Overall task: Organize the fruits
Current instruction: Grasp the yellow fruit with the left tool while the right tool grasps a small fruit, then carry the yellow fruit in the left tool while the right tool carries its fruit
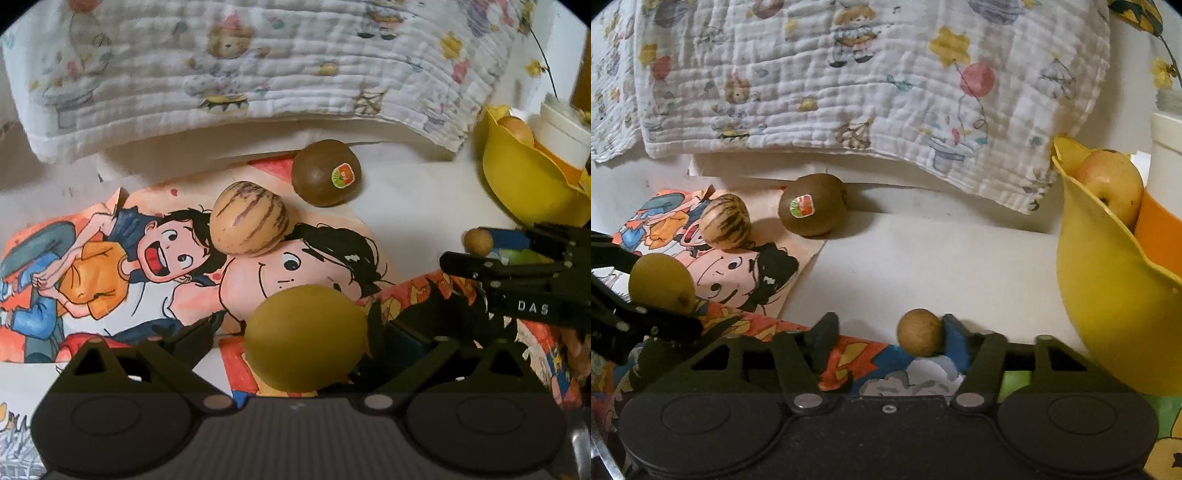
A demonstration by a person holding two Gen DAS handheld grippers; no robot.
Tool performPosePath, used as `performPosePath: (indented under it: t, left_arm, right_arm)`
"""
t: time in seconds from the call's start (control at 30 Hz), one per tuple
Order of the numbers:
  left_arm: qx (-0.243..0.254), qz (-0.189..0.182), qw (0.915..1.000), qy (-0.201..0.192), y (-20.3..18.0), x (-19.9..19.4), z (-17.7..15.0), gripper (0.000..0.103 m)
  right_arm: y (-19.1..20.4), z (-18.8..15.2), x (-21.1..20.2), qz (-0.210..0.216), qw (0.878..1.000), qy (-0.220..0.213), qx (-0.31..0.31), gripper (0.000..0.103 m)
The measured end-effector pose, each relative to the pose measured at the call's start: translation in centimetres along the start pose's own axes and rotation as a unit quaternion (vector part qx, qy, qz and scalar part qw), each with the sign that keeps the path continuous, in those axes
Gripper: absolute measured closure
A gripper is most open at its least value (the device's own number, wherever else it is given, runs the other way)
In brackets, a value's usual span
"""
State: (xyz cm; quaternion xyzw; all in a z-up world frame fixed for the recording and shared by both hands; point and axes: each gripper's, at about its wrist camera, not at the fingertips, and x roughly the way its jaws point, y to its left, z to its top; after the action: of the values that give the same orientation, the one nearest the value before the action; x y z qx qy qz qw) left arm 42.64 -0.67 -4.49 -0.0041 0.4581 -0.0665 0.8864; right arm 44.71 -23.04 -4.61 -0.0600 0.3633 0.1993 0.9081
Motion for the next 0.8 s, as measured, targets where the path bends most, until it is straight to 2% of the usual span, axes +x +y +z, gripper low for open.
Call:
performPosePath:
  t: [0.17, 0.4, 0.53, 0.63, 0.7, 0.8]
  left_arm:
    - [-0.006, -0.003, 1.0000, -0.001, 0.3, 0.2, 0.0, 0.004]
    - [-0.004, -0.002, 1.0000, 0.000, 0.2, 0.5, 0.1, 0.012]
    - [0.000, 0.004, 1.0000, -0.002, 0.1, 0.6, 0.1, 0.018]
    - [-0.001, -0.002, 1.0000, -0.006, 0.1, 0.5, 0.2, 0.027]
    - [-0.003, -0.008, 0.9999, -0.010, 0.2, 0.4, 0.3, 0.038]
    - [-0.001, -0.008, 0.9999, -0.009, 0.1, 0.3, 0.4, 0.038]
  right_arm:
    - [0.5, 0.0, 0.0, 0.004, 1.000, -0.002, -0.012, 0.056]
    - [1.4, 0.1, 0.3, 0.012, 0.999, -0.002, -0.030, 0.075]
    - [1.7, 0.0, 0.4, 0.014, 0.999, -0.003, -0.038, 0.075]
    - [1.8, 0.0, 0.4, 0.016, 0.999, -0.002, -0.044, 0.075]
    - [1.9, 0.0, 0.3, 0.020, 0.999, 0.000, -0.048, 0.075]
    - [2.0, -0.2, -0.1, 0.028, 0.998, 0.003, -0.056, 0.075]
